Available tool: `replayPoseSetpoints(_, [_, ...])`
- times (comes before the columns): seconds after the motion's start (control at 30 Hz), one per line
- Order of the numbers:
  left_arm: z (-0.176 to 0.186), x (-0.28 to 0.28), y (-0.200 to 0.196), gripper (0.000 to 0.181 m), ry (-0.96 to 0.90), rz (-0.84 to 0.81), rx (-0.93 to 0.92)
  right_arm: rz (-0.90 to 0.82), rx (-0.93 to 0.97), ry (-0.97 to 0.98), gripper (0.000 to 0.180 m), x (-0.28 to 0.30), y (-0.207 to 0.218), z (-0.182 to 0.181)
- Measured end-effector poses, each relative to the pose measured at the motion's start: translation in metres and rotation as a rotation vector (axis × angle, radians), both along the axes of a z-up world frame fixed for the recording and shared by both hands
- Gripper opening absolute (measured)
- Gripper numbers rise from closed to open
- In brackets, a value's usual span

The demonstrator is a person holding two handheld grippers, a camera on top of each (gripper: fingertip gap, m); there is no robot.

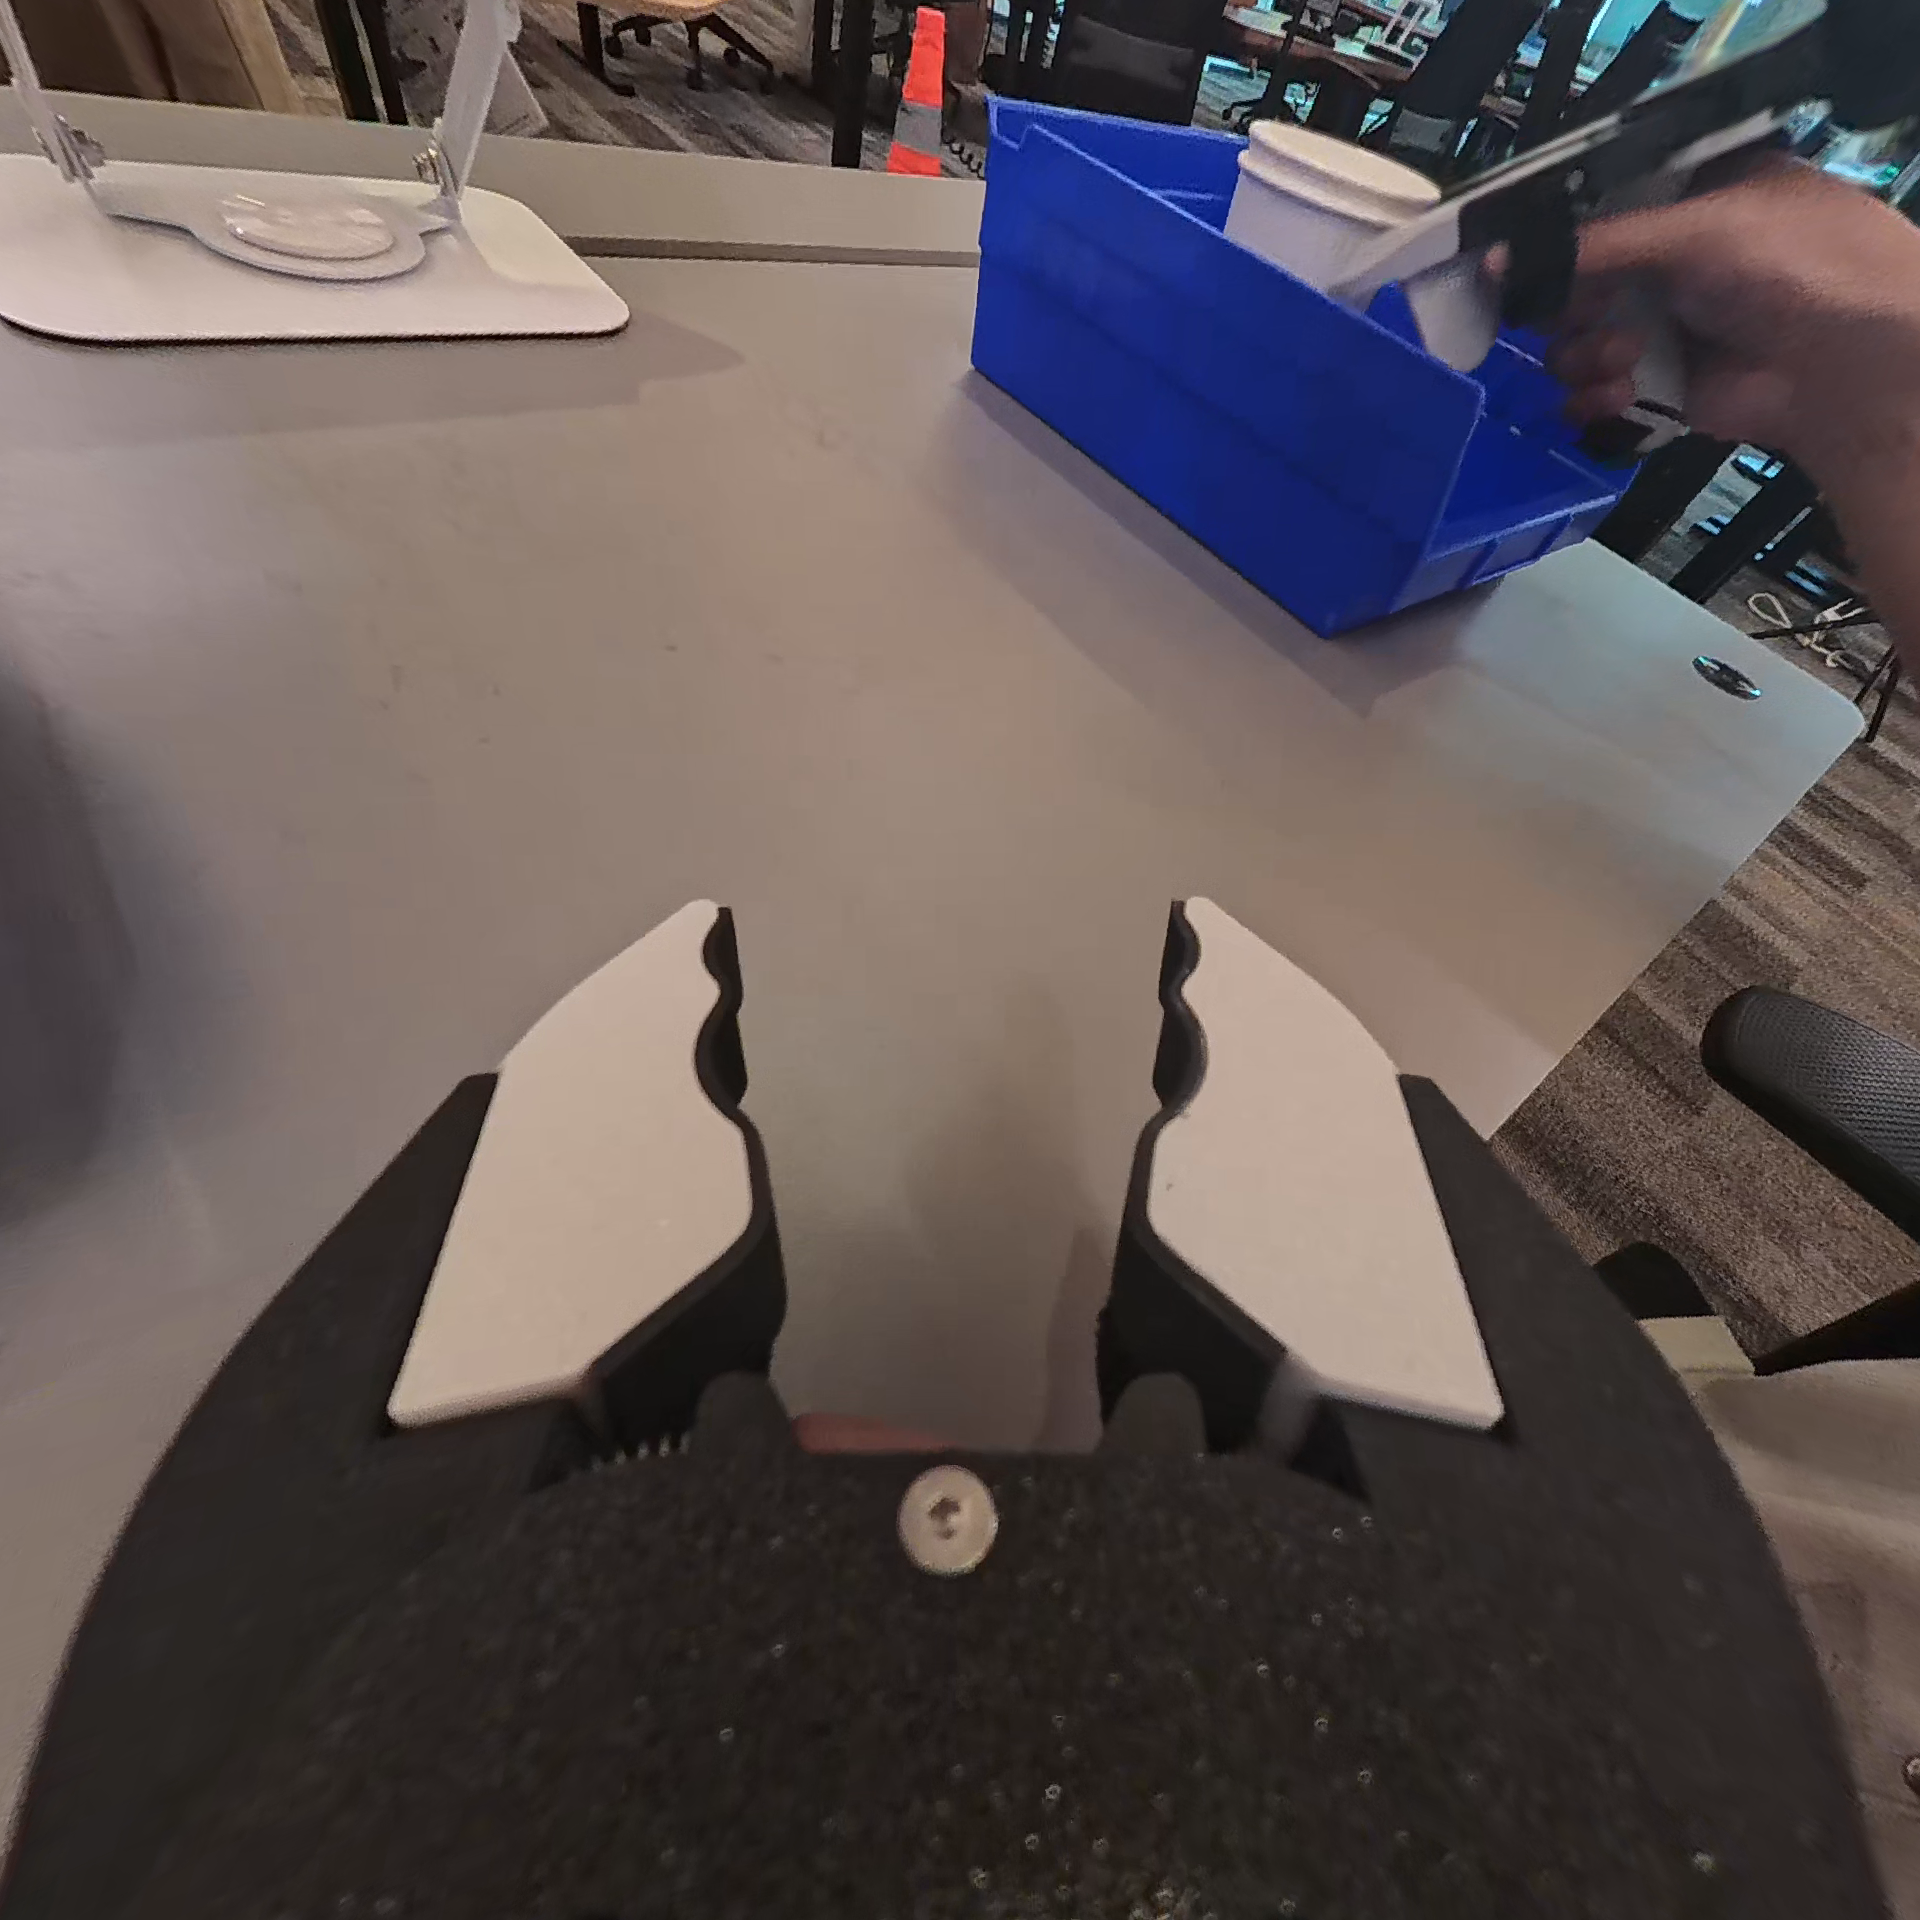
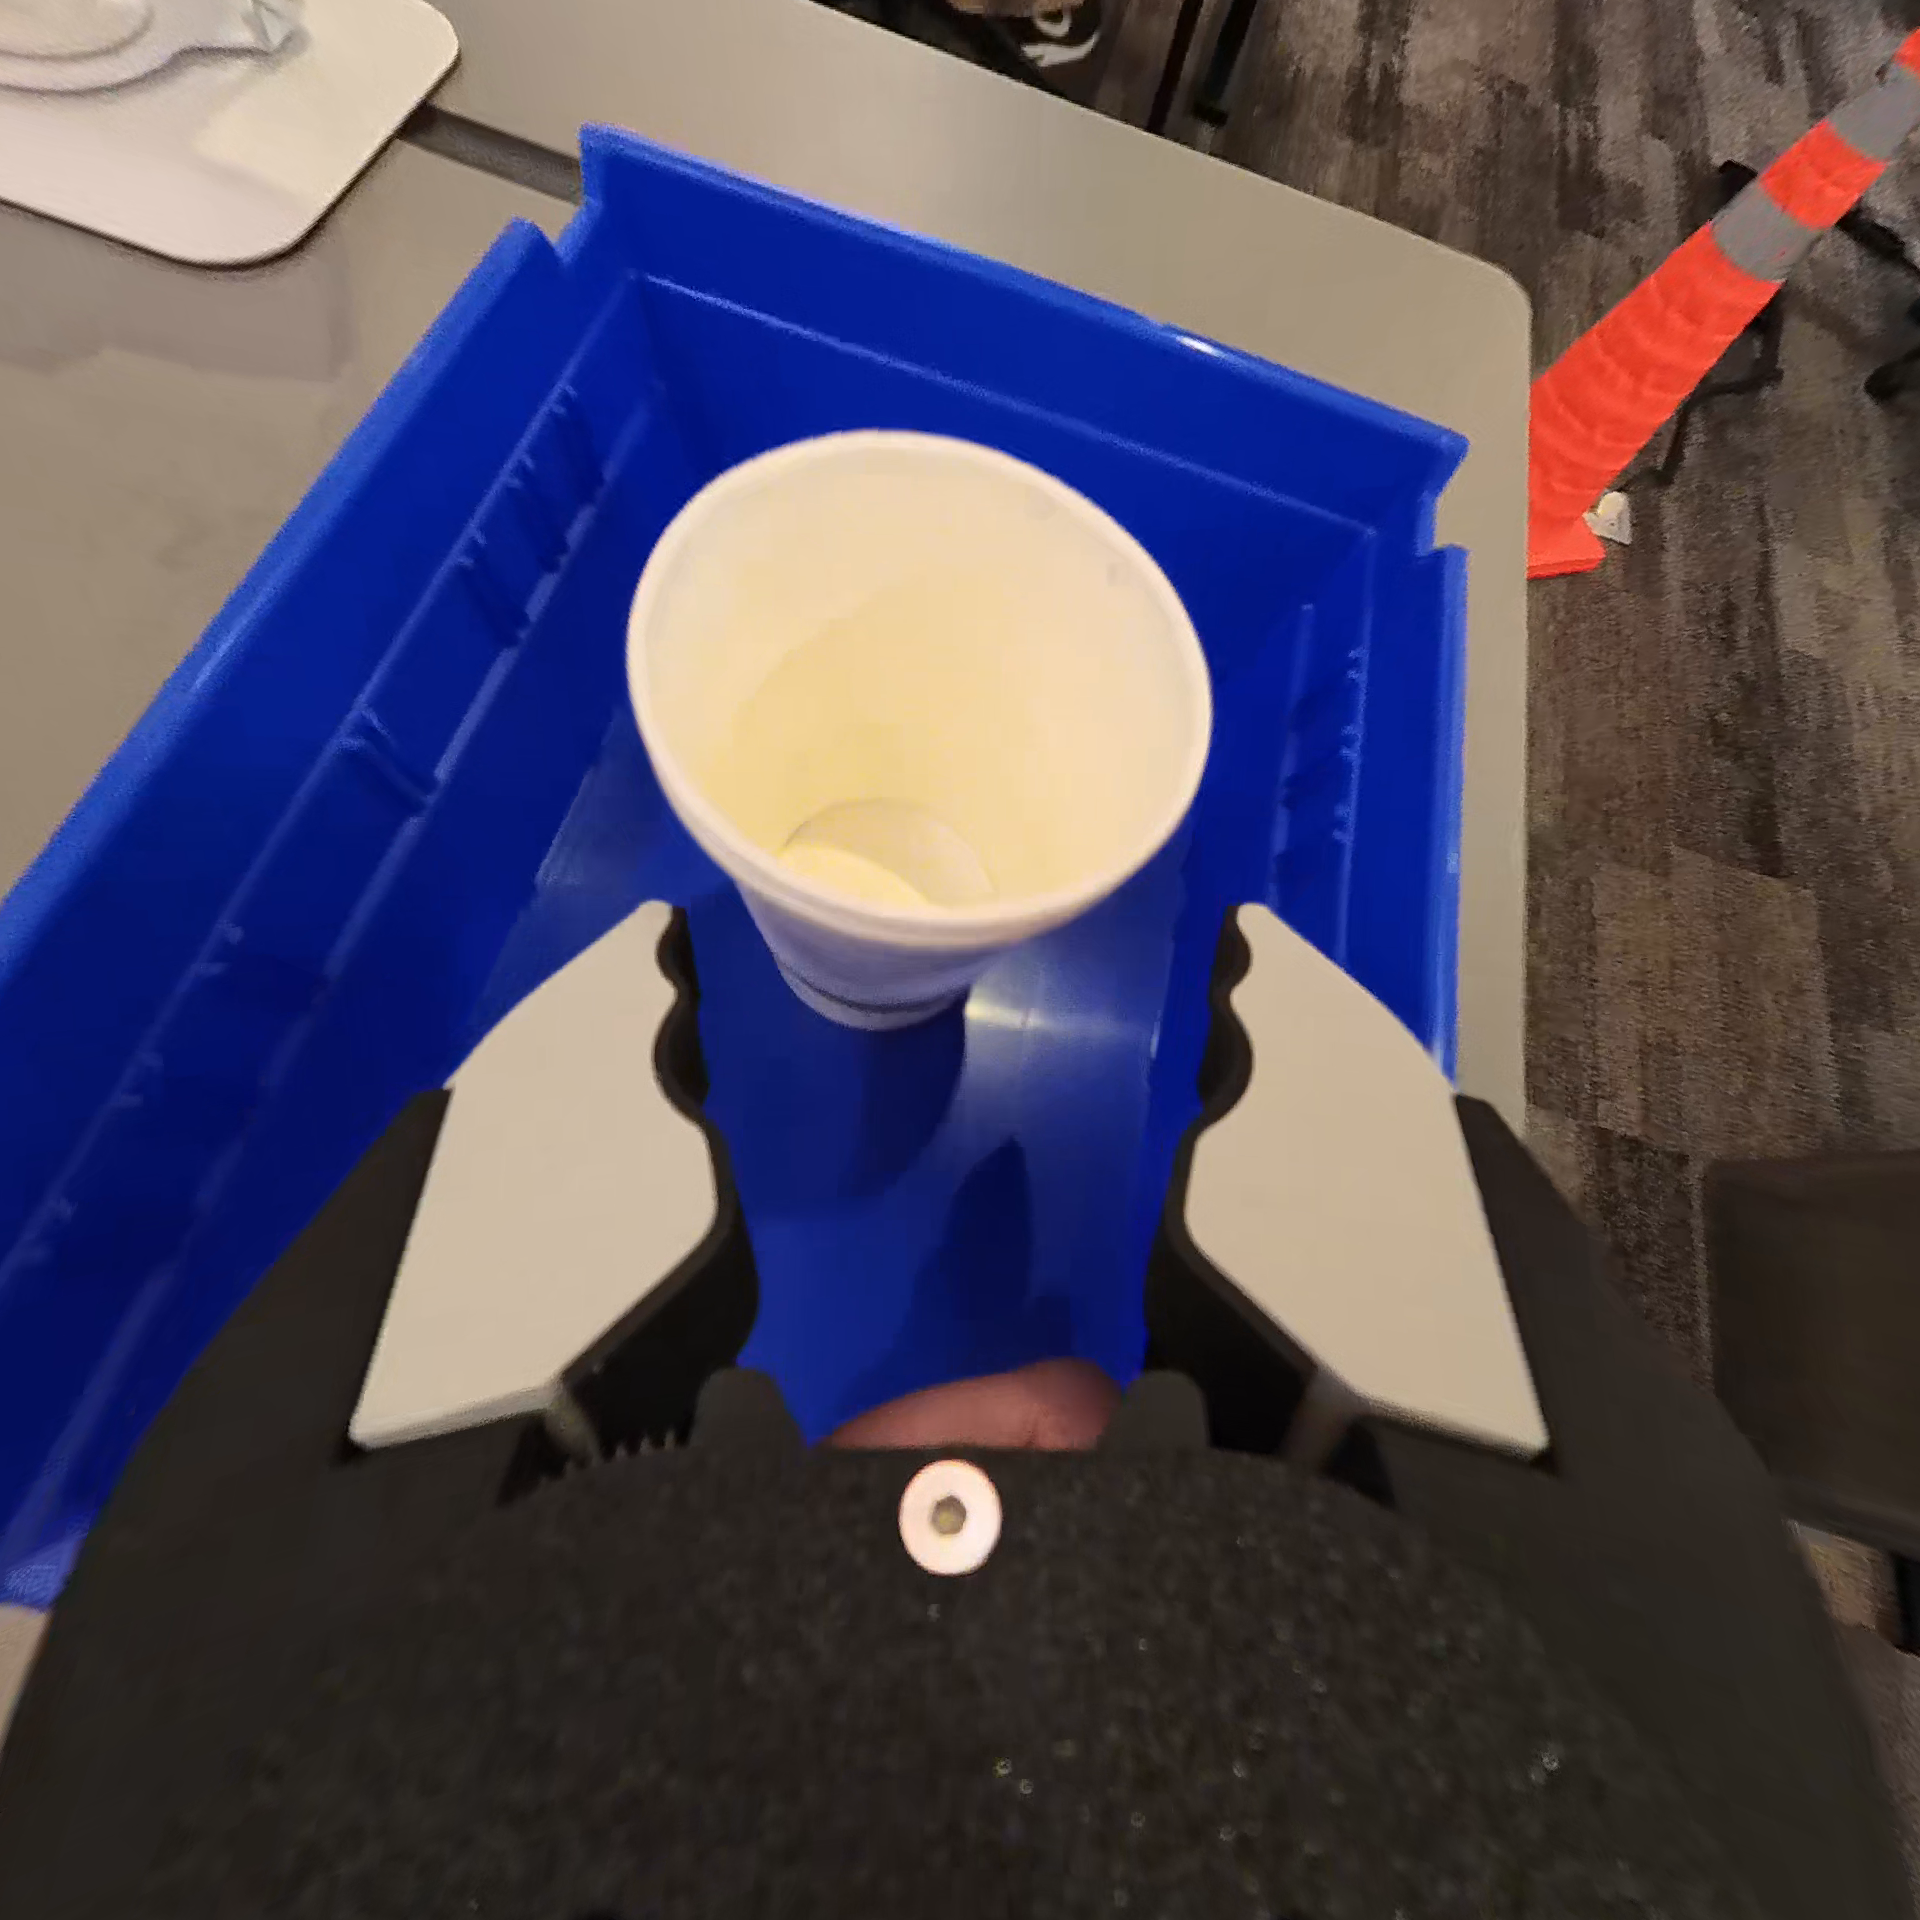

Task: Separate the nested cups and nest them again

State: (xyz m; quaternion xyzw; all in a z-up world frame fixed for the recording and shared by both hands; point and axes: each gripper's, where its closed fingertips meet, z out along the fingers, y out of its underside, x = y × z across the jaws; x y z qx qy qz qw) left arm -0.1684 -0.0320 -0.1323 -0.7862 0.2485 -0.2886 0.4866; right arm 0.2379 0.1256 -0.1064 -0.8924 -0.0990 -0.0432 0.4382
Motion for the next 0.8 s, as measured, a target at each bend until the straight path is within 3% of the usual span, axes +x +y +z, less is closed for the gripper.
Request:
replayPoseSetpoints(0.13, [0.007, -0.009, 0.006, 0.079, 0.012, 0.047, 0.036, -0.048, 0.133, -0.001, 0.092, -0.013, -0.038, 0.026])
replayPoseSetpoints(0.3, [0.034, -0.042, 0.02, 0.084, 0.027, 0.176, 0.122, 0.113, 0.332, 0.257, 0.087, -0.12, -0.096, 0.059])
replayPoseSetpoints(0.53, [0.052, -0.153, 0.06, 0.092, 0.051, 0.447, 0.112, 0.366, 0.156, 0.533, 0.084, -0.266, -0.15, 0.0])
replayPoseSetpoints(0.67, [0.048, -0.191, 0.095, 0.103, 0.051, 0.438, -0.004, 0.472, 0.054, 0.549, 0.083, -0.305, -0.168, -0.028])
replayPoseSetpoints(0.8, [0.048, -0.194, 0.133, 0.102, 0.152, 0.385, -0.019, 0.51, 0.065, 0.497, 0.082, -0.308, -0.168, -0.024])
